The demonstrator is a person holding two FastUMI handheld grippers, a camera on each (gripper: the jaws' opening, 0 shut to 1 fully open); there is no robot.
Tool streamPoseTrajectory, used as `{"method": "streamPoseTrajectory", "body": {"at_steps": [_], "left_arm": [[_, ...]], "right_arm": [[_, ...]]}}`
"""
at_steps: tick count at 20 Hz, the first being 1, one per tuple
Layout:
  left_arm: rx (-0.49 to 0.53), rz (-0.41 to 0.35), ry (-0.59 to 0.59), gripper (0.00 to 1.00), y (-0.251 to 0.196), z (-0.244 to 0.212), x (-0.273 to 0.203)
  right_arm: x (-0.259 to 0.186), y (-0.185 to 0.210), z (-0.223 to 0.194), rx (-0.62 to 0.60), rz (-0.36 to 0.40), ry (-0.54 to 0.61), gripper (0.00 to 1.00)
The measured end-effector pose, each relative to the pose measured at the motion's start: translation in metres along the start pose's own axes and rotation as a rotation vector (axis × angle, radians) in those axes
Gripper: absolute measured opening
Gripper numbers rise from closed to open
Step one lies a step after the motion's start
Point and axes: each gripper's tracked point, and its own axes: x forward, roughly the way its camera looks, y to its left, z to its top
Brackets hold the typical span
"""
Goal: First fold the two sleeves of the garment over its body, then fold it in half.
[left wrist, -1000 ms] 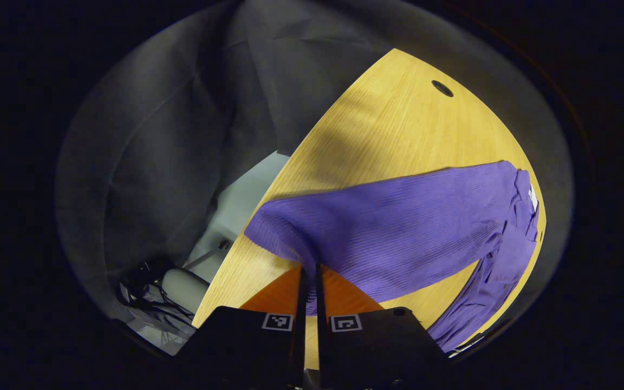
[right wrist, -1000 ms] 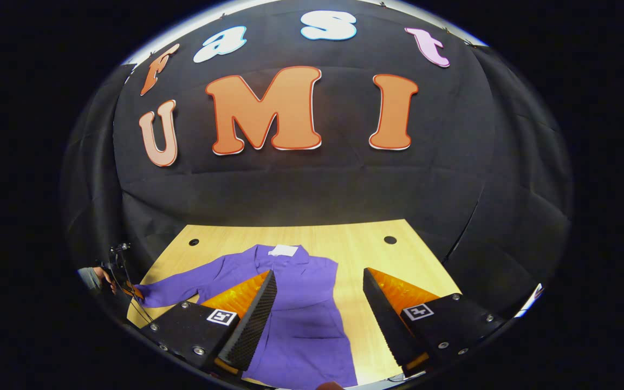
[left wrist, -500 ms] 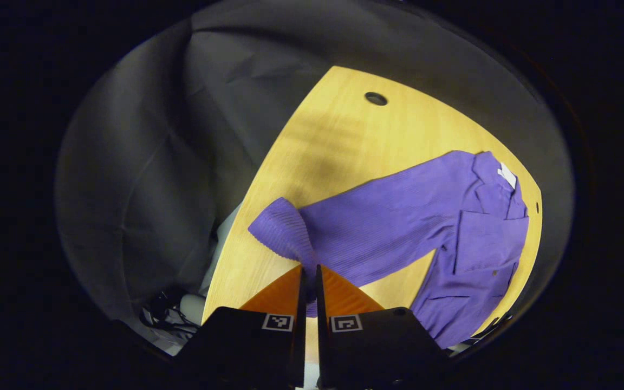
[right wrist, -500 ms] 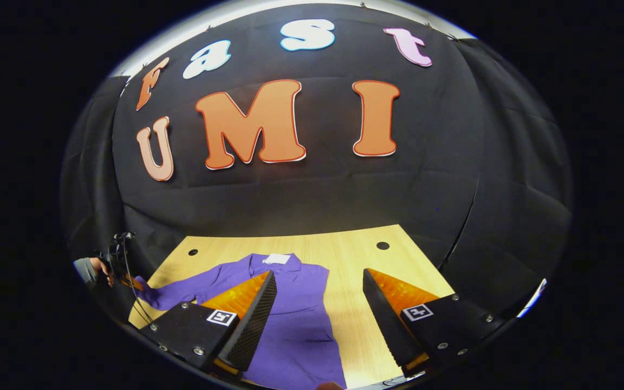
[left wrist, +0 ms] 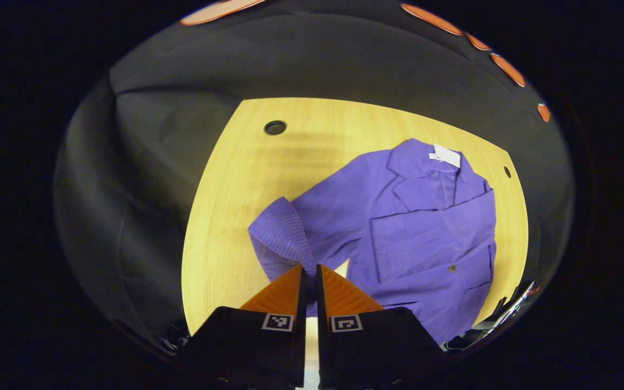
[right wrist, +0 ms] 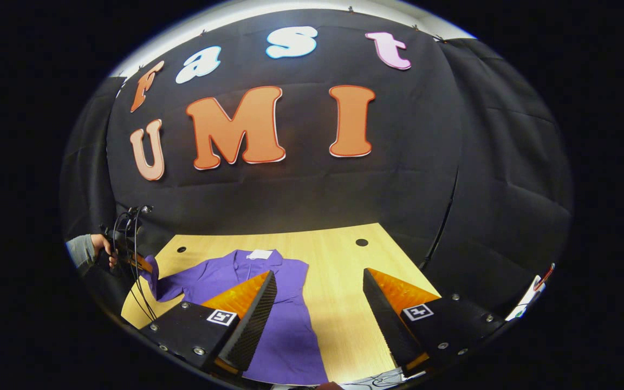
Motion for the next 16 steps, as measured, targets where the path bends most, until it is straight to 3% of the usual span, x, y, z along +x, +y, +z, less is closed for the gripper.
{"method": "streamPoseTrajectory", "body": {"at_steps": [1, 2, 3, 8, 16], "left_arm": [[0.025, -0.011, -0.009, 0.11, -0.019, 0.006, -0.002], [0.052, -0.030, -0.015, 0.11, -0.040, 0.012, -0.003], [0.081, -0.051, -0.022, 0.11, -0.059, 0.018, -0.004], [0.222, -0.119, -0.041, 0.11, -0.150, 0.045, -0.001], [0.377, -0.179, -0.058, 0.11, -0.255, 0.066, 0.009]], "right_arm": [[-0.004, -0.007, 0.000, 0.011, -0.011, -0.006, 0.95], [-0.007, -0.014, -0.001, 0.021, -0.023, -0.010, 1.00], [-0.010, -0.019, -0.003, 0.028, -0.030, -0.005, 0.95], [-0.024, -0.043, -0.016, 0.068, -0.077, 0.006, 0.95], [-0.044, -0.086, -0.049, 0.117, -0.182, 0.055, 0.95]]}}
